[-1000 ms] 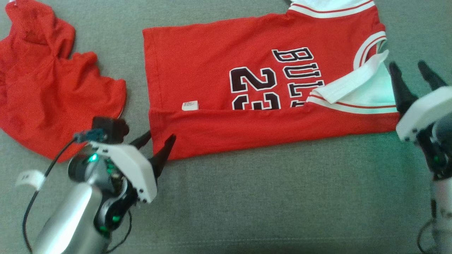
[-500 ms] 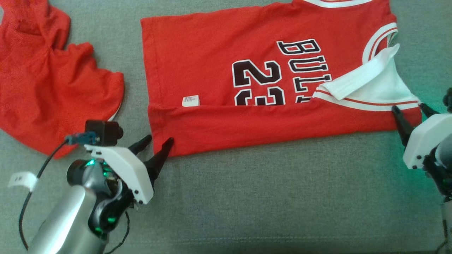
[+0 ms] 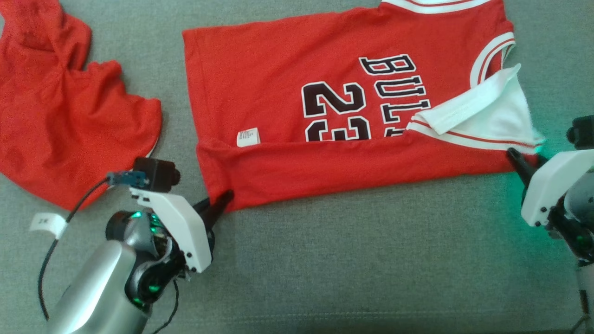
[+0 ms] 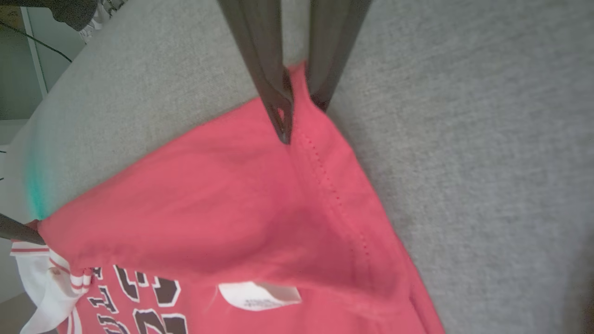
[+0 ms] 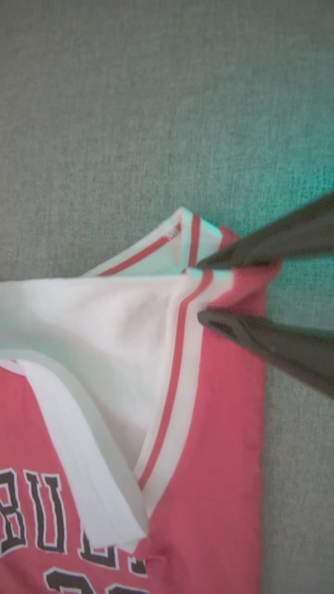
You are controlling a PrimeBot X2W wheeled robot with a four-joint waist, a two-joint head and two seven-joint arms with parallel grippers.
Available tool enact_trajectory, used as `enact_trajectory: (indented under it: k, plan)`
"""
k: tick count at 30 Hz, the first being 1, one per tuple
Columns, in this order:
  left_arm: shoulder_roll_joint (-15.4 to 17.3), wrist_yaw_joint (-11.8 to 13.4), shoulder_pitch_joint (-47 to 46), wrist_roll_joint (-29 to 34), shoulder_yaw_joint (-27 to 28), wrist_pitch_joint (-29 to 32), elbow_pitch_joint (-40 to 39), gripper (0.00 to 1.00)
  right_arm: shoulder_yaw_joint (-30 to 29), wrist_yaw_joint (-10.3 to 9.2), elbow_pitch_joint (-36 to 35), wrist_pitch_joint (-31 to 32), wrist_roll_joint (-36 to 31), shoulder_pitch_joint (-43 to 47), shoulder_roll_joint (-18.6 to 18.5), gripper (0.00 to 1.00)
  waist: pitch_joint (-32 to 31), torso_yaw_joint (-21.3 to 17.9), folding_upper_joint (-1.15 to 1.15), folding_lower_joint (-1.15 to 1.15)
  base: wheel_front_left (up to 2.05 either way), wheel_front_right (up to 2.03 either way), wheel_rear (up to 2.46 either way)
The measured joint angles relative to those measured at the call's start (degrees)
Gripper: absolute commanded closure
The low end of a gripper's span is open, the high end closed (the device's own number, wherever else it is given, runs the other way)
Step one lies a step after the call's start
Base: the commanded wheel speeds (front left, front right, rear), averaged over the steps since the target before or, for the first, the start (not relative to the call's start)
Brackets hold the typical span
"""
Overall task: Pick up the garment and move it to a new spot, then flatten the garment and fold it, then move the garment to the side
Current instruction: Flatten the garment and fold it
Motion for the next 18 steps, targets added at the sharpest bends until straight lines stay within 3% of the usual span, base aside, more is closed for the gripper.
enact_trajectory:
  k: [6, 11, 15, 18]
  plan:
    - [1.44, -0.91, 1.55, -1.68, -0.58, 2.24, -1.71, 1.00, 0.26, 0.00, -0.59, 2.72, 3.19, 0.39, -2.59, 1.00, -1.84, 0.02, 0.00, 0.00, 0.00, 0.00, 0.00]
    - [6.92, -1.38, 8.57, -4.61, -0.38, 6.25, -11.87, 1.00, -0.15, 0.01, -7.58, 10.31, 7.03, 6.45, -10.21, 1.00, -3.36, 0.08, 0.00, 0.00, 0.00, 0.00, 0.00]
    - [8.39, -0.68, 13.79, -6.68, -0.33, 7.71, -17.05, 1.00, -1.74, 0.01, -11.49, 14.34, 10.02, 12.57, -13.73, 1.00, -3.34, 0.20, 0.00, 0.00, 0.00, 0.00, 0.00]
    - [8.35, 0.42, 16.32, -6.77, -0.41, 7.61, -18.35, 1.00, -2.68, 0.01, -13.00, 14.56, 10.60, 15.11, -14.08, 1.00, -3.08, 0.15, 0.00, 0.00, 0.00, 0.00, 0.00]
